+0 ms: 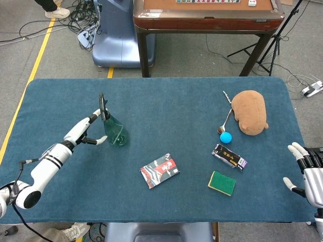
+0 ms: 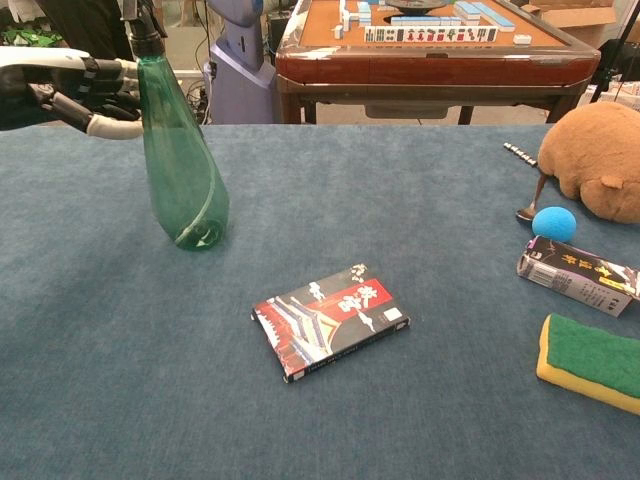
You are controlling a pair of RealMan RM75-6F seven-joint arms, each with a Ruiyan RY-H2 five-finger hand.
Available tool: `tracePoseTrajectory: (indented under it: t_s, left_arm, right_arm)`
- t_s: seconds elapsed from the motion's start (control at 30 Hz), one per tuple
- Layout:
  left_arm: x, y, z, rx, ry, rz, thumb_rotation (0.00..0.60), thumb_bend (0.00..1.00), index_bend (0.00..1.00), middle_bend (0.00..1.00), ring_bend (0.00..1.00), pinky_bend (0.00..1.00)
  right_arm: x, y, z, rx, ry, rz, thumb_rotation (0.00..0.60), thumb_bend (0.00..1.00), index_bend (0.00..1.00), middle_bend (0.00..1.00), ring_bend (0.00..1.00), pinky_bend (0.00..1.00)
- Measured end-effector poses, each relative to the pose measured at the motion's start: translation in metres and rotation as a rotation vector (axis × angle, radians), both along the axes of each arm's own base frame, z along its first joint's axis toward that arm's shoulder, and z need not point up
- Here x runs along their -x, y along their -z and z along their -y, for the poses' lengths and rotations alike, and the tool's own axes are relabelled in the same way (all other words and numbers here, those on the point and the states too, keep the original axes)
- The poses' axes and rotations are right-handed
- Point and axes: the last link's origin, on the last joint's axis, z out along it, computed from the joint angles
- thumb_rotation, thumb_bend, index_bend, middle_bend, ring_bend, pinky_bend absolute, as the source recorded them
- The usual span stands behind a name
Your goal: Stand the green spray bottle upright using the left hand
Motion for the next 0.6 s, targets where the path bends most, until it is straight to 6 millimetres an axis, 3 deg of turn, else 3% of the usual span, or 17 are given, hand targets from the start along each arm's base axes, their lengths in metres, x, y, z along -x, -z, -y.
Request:
tracePoseTrajectory:
  t_s: [0.3, 0.6]
  left_arm:
    - [0.028, -0.027, 0.020, -0.188, 0.013, -0.063, 0.600, 0.36, 0.05, 0.00, 0.00, 0.00]
    - [0.061, -0.059, 0.057, -0.412, 0.011, -0.313, 0.600, 0.36, 0.08, 0.00, 0.00, 0.00]
  right_arm:
    - [0.001, 0.002, 0.001, -0.003, -0.005, 0.008, 0.600, 0.15, 0.17, 0.17, 0.12, 0.16]
    - [0.002, 0.007, 0.005, -0.022, -0.014, 0.029, 0.600, 0.16, 0.17, 0.17, 0.12, 0.16]
